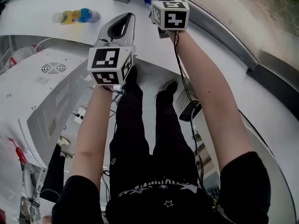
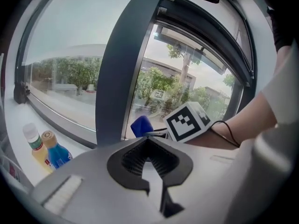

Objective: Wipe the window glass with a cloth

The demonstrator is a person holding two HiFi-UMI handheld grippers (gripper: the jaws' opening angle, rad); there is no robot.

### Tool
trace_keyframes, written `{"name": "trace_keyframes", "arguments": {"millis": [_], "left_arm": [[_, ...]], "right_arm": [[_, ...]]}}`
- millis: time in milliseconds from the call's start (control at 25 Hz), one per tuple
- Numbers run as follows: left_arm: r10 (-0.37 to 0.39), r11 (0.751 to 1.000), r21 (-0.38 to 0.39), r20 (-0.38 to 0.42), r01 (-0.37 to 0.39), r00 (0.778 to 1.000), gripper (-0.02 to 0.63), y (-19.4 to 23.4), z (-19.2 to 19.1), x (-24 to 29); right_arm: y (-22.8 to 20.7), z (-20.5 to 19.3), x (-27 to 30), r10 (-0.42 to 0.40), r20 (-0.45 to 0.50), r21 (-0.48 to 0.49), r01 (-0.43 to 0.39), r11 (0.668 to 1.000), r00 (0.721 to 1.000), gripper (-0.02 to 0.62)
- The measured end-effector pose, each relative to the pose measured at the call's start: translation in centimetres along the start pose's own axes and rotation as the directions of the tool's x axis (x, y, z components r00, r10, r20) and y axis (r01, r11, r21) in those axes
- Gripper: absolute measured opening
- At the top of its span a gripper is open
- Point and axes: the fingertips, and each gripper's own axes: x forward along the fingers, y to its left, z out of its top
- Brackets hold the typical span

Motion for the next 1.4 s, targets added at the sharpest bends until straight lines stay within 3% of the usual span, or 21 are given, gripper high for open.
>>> {"name": "trace_keyframes", "arguments": {"millis": [320, 600, 920, 1160, 1400], "left_arm": [[-0.002, 1.0, 0.007, -0.016, 0.003, 1.0, 0.009, -0.1, -0.4, 0.6], [-0.058, 0.995, 0.077, -0.062, 0.063, 0.996, 0.009, -4.9, -0.7, 3.9], [-0.191, 0.958, 0.189, -0.145, 0.217, 0.971, 0.009, -16.8, -2.1, 8.3], [-0.287, 0.923, 0.209, -0.187, 0.324, 0.939, 0.008, -28.2, -3.6, 10.6], [-0.364, 0.873, 0.252, -0.235, 0.418, 0.901, 0.009, -38.4, -5.3, 14.0]], "right_arm": [[-3.2, -0.5, -0.1, -0.066, -0.021, 0.065, 0.068, 0.996, 0.998, 0.077], [-10.0, -3.7, -6.3, -0.158, -0.027, 0.155, 0.16, 0.975, 0.987, 0.077], [-21.8, -10.2, -17.7, -0.303, -0.057, 0.22, 0.308, 0.926, 0.951, 0.077], [-31.1, -16.4, -27.7, -0.434, -0.092, 0.353, 0.437, 0.827, 0.896, 0.077], [-38.7, -21.9, -34.4, -0.497, -0.123, 0.408, 0.5, 0.764, 0.859, 0.077]]}}
